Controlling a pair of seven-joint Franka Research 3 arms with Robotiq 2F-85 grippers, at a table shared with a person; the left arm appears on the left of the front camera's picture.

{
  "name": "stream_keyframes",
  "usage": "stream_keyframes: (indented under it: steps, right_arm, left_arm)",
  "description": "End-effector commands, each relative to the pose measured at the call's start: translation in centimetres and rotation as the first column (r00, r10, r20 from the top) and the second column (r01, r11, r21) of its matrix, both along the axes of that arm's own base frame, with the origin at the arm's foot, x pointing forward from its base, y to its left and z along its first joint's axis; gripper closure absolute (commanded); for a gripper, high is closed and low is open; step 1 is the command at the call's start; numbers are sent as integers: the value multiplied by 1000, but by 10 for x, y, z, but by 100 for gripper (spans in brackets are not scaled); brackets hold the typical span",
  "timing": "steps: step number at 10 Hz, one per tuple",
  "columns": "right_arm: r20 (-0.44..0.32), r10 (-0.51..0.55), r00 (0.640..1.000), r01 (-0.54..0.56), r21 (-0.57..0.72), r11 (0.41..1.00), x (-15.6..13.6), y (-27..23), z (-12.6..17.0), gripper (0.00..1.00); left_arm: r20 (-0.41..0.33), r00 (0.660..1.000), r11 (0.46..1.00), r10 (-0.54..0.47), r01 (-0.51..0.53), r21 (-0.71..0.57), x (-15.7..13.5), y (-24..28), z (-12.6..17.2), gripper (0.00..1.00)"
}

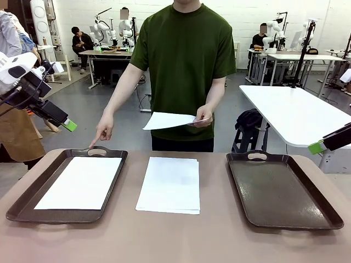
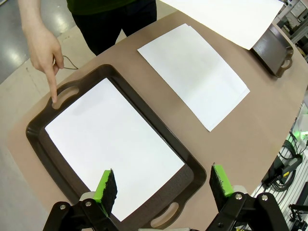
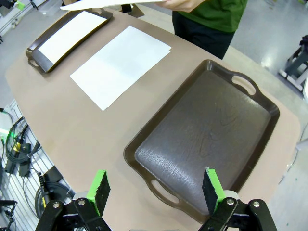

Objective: Sort the A4 documents.
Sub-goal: Receive the A4 Paper.

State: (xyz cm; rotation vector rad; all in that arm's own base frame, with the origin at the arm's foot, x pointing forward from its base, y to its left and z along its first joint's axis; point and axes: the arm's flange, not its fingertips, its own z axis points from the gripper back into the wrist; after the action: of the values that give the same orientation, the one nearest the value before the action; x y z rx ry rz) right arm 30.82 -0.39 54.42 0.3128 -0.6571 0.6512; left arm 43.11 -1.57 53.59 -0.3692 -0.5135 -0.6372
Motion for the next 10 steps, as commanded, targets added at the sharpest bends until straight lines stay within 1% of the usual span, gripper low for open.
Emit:
stream_keyframes:
  steps: [1,7,8,9,10]
  right_arm:
    - [-4,9,1000,-8,14,1000,1,0,-1,0]
    - [-4,9,1000,-8,14,1000,1,0,-1,0]
    - [-4,9,1000,-8,14,1000,1,0,-1,0]
    - [-4,9,1000,-8,14,1000,1,0,-1,0]
    - [-4,9,1000,-8,14,1000,1,0,-1,0]
  left_arm:
    - [7,1000,1000,-1,1,4,0,-1,1,0]
    - [0,1000,1000,0,0,0,0,0,0,0]
    - [12,1000,998,-26,27,-62,12,-8,4,0]
    - [-4,999,994,-43,42,-102,28,-17,9,0]
    - [-27,999,984,-44,39,-174,50,-24,12,0]
